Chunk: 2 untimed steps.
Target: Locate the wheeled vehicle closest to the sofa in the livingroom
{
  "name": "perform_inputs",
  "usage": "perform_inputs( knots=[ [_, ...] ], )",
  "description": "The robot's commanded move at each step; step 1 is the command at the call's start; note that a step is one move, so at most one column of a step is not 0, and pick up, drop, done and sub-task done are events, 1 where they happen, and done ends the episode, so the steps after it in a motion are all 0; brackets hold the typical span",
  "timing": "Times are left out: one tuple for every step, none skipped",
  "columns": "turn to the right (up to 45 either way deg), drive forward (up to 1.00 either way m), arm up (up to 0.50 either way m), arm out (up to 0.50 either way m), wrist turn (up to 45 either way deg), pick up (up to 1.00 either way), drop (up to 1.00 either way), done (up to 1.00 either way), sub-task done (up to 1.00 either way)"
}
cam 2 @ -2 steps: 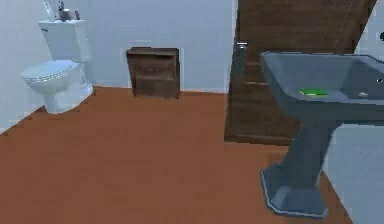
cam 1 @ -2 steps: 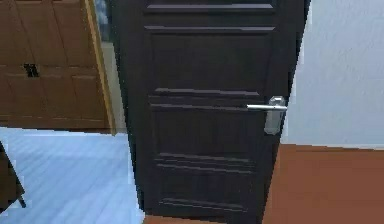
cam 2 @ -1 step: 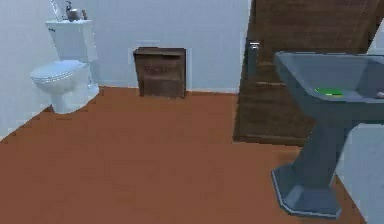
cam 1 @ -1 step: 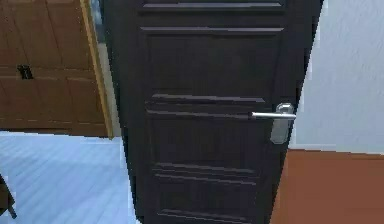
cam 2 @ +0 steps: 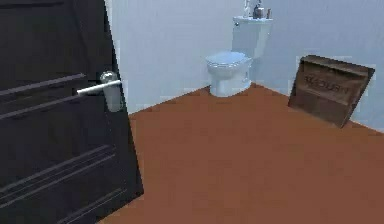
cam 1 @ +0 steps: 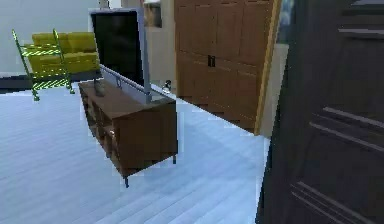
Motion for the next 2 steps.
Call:
perform_inputs(
  knots=[
    [-42.0, 0.0, 0.0, 0.0, 0.0, 0.0, 0.0, 0.0, 0.0],
    [0.0, 0.75, 0.0, 0.0, 0.0, 0.0, 0.0, 0.0, 0.0]
  ],
)
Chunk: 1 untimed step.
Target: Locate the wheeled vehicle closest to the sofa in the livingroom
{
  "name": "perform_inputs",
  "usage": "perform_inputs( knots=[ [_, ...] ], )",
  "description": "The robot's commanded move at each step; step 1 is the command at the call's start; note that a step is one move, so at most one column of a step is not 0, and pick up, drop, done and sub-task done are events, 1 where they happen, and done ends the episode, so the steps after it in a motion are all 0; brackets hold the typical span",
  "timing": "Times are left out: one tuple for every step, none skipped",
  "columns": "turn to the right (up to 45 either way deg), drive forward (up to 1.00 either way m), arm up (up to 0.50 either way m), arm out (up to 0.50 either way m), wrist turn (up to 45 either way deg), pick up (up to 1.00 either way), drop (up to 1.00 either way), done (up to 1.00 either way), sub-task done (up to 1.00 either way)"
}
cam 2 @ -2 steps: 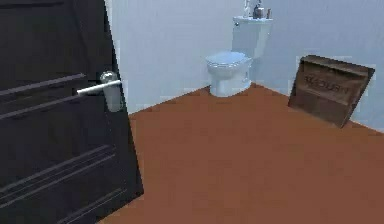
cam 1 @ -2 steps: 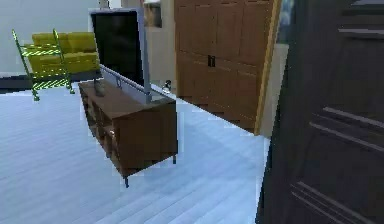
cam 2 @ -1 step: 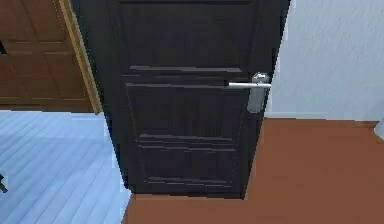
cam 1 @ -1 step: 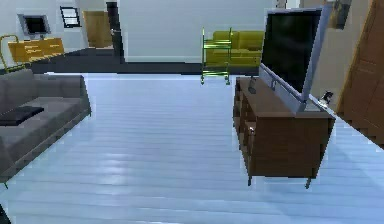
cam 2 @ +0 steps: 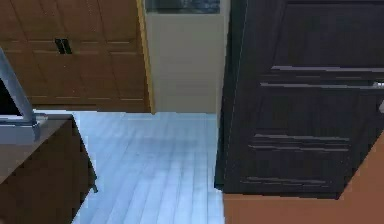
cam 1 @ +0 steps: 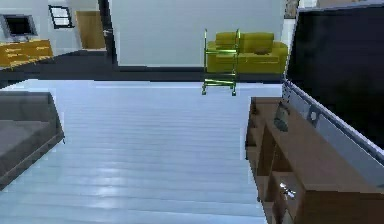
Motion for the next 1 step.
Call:
perform_inputs(
  knots=[
    [-21.0, 0.0, 0.0, 0.0, 0.0, 0.0, 0.0, 0.0, 0.0]
  ],
)
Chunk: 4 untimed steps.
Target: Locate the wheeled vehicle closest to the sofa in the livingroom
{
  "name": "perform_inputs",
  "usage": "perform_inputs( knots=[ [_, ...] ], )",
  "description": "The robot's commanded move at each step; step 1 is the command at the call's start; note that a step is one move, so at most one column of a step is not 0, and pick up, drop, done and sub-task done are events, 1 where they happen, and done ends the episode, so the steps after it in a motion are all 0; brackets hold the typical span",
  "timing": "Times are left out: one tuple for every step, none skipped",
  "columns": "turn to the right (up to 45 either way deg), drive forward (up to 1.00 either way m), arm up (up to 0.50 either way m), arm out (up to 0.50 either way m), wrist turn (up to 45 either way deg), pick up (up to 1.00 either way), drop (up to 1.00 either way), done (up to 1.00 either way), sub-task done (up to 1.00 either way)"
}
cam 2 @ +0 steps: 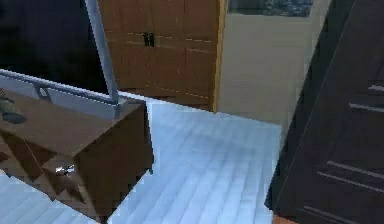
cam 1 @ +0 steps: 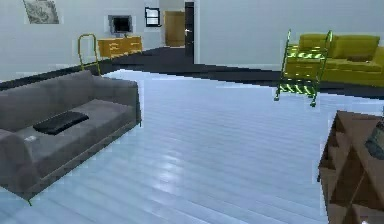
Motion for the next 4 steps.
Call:
perform_inputs(
  knots=[
    [0.0, 0.45, 0.0, 0.0, 0.0, 0.0, 0.0, 0.0, 0.0],
    [-45.0, 0.0, 0.0, 0.0, 0.0, 0.0, 0.0, 0.0, 0.0],
    [-24.0, 0.0, 0.0, 0.0, 0.0, 0.0, 0.0, 0.0, 0.0],
    [0.0, 0.75, 0.0, 0.0, 0.0, 0.0, 0.0, 0.0, 0.0]
  ],
)
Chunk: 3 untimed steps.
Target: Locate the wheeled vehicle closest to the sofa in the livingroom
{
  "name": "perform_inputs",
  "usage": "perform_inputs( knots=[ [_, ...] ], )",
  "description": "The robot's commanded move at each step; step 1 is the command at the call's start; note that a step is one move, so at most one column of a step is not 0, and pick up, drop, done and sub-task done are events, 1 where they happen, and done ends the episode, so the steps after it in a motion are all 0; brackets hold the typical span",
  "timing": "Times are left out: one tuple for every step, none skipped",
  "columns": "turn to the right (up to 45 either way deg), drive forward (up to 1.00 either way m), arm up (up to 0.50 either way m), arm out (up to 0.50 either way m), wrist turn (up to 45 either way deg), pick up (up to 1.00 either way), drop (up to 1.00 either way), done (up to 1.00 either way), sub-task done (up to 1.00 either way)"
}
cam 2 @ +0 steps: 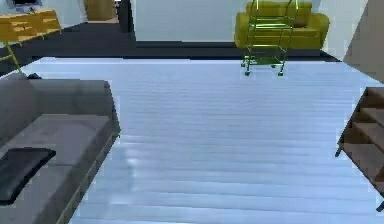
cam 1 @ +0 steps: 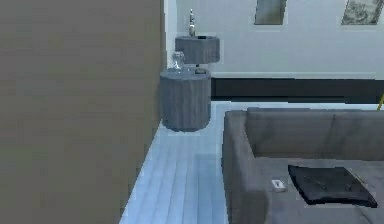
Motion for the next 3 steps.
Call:
perform_inputs(
  knots=[
    [45.0, 0.0, 0.0, 0.0, 0.0, 0.0, 0.0, 0.0, 0.0],
    [45.0, 0.0, 0.0, 0.0, 0.0, 0.0, 0.0, 0.0, 0.0],
    [12.0, 0.0, 0.0, 0.0, 0.0, 0.0, 0.0, 0.0, 0.0]
  ],
)
